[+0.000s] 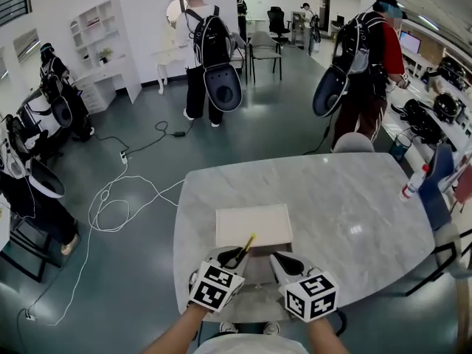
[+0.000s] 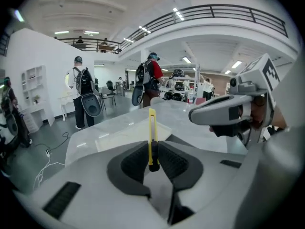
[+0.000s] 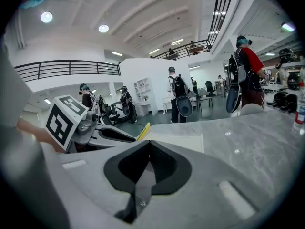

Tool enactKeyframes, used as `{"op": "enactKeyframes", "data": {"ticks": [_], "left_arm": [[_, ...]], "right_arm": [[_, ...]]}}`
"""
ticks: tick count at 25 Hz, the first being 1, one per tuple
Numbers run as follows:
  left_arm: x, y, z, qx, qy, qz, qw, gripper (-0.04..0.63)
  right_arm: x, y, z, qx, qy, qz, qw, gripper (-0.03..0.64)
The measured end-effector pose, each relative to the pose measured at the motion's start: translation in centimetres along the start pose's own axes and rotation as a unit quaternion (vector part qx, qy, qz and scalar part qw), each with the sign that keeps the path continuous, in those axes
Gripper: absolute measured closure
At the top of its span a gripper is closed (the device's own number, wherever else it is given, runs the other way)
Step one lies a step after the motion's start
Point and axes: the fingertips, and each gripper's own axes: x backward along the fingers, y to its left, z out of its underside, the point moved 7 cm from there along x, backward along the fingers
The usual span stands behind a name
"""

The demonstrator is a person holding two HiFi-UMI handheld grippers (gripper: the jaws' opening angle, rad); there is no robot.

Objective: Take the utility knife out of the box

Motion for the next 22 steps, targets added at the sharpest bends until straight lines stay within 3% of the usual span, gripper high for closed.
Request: {"op": "enactKeyframes", "data": {"ticks": [4, 10, 22], "left_arm": [[1.9, 0.1, -0.5, 0.048, -0.061, -0.009, 0.9969, 0.534], [3.8, 0.7, -0.6, 0.090, -0.123, -0.035, 0.9877, 0.534], [4.4, 0.8, -0.4, 0.095, -0.139, -0.053, 0.9843, 0.534]], "right_arm": [[0.1, 0.5, -0.7, 0.010, -0.012, 0.002, 1.000, 0.612], [0.2, 0.7, -1.4, 0.022, -0.028, 0.008, 0.999, 0.612], [0.7, 0.7, -1.3, 0.024, -0.032, 0.010, 0.999, 0.612]]}}
